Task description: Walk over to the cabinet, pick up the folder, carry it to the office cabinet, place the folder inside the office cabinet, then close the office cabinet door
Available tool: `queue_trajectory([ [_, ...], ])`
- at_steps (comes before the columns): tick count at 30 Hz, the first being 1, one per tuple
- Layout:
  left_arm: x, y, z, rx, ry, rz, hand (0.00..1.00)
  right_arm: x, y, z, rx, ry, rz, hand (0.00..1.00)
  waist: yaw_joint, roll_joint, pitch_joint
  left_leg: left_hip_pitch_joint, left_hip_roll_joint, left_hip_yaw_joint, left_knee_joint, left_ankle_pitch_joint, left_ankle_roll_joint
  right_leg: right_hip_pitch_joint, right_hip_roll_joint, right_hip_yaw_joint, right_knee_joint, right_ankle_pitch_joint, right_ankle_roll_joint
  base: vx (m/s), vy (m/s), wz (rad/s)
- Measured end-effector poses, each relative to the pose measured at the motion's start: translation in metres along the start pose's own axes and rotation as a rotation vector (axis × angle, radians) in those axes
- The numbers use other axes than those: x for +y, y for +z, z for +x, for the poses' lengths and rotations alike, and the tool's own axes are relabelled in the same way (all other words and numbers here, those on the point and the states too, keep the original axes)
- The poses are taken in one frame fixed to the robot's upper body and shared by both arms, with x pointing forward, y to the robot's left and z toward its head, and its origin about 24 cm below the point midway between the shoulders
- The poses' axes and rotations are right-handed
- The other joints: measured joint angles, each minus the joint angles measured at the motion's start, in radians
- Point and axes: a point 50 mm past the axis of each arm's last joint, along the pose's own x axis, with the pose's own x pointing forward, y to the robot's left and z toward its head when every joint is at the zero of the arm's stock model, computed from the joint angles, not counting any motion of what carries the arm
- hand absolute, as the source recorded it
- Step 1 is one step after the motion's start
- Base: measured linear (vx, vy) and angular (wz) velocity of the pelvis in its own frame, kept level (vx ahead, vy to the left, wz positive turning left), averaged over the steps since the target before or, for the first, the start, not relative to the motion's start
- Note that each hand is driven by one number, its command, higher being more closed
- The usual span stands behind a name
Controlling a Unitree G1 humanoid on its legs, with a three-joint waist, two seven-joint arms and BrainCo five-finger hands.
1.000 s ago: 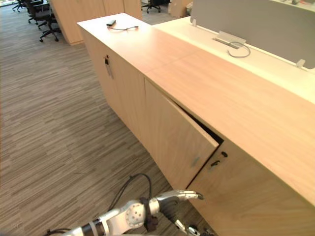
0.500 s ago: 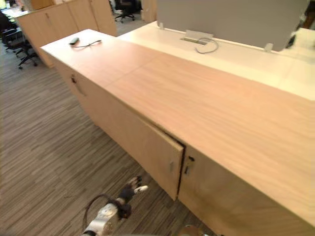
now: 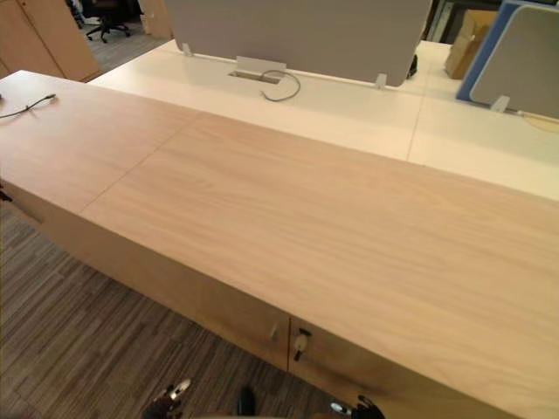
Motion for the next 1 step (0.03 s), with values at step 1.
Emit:
queue_trajectory([
  [1,0.0049,-0.0051,-0.0021,0.017,0.019,0.003,0.00,-0.0004,-0.0049,-0.0006,0.014,-0.007,0.031,0.00,0.000,-0.001,-0.003,0.020,0.001,0.007,-0.017,0.001,-0.001,0.016,0.003,0.003,-0.008,0.000,0.001,0.07,-0.001,-0.08],
])
